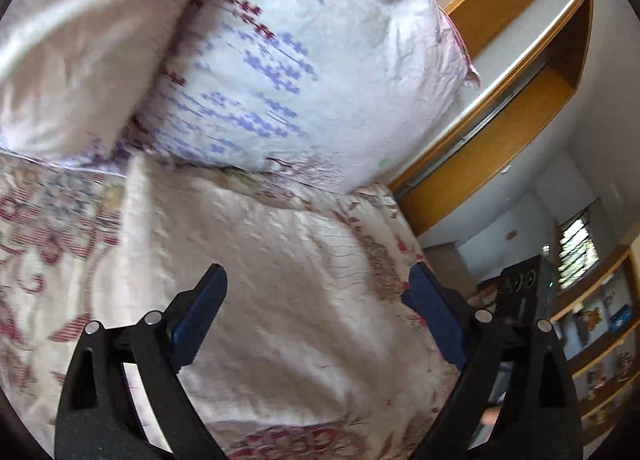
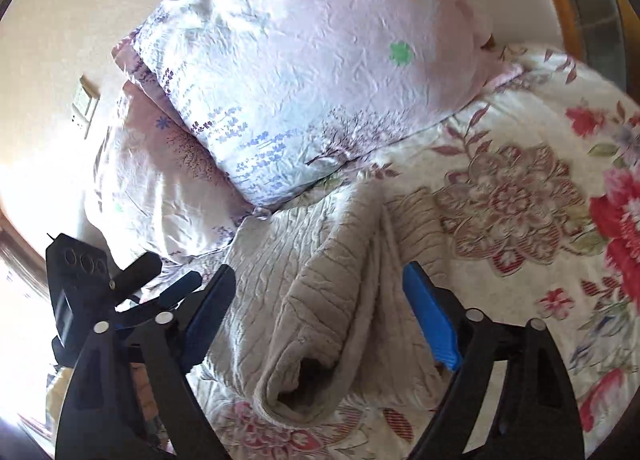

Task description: Fold small clothes

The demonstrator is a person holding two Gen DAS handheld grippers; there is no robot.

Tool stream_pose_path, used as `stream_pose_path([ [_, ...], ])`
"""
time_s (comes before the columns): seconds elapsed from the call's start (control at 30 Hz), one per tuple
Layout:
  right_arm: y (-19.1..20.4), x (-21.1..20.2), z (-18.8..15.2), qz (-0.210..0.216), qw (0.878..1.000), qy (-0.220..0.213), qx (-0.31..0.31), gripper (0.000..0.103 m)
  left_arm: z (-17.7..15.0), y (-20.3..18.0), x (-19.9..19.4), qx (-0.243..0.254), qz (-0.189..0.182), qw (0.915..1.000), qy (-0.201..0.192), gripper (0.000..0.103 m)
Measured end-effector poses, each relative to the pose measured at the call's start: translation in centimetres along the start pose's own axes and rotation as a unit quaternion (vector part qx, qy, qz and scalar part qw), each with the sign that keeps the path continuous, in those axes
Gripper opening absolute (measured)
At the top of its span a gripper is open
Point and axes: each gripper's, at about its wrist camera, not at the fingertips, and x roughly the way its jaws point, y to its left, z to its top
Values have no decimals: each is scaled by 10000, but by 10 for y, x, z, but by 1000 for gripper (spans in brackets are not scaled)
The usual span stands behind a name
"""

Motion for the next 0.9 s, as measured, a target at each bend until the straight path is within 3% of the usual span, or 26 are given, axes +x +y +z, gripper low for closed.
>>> stream_pose_path([
  [0.07, -5, 11, 1, 162, 9990, 293, 295, 69, -6, 8, -18, 360, 721, 9965, -203, 95],
  [0.13, -9, 20, -1, 187, 9974, 516, 467, 66, -16, 14, -28, 711, 1390, 9871, -365, 98],
  [0.23, -10, 30, -6, -15, 9956, 753, 559, 65, -26, 26, -37, 955, 1876, 9770, -350, 101],
  [0.37, -14, 41, -10, -140, 9932, 972, 621, 65, -36, 45, -31, 878, 1849, 9787, -158, 101],
  [0.47, -11, 53, -14, -72, 9917, 1148, 569, 49, -42, 50, -24, 850, 1771, 9805, -57, 101],
  [0.53, -9, 60, -16, -164, 9916, 1207, 442, 26, -43, 51, -23, 838, 1721, 9815, -57, 101],
  [0.57, -9, 62, -16, -162, 9919, 1188, 415, 24, -43, 52, -24, 815, 1691, 9822, -68, 101],
  [0.77, 22, 32, 1, -151, 9992, 299, -210, 18, -43, 52, -26, 768, 1548, 9849, -118, 101],
  [0.9, 40, 10, 6, -509, 9964, -305, -610, 17, -44, 48, -30, 899, 1503, 9844, -195, 101],
])
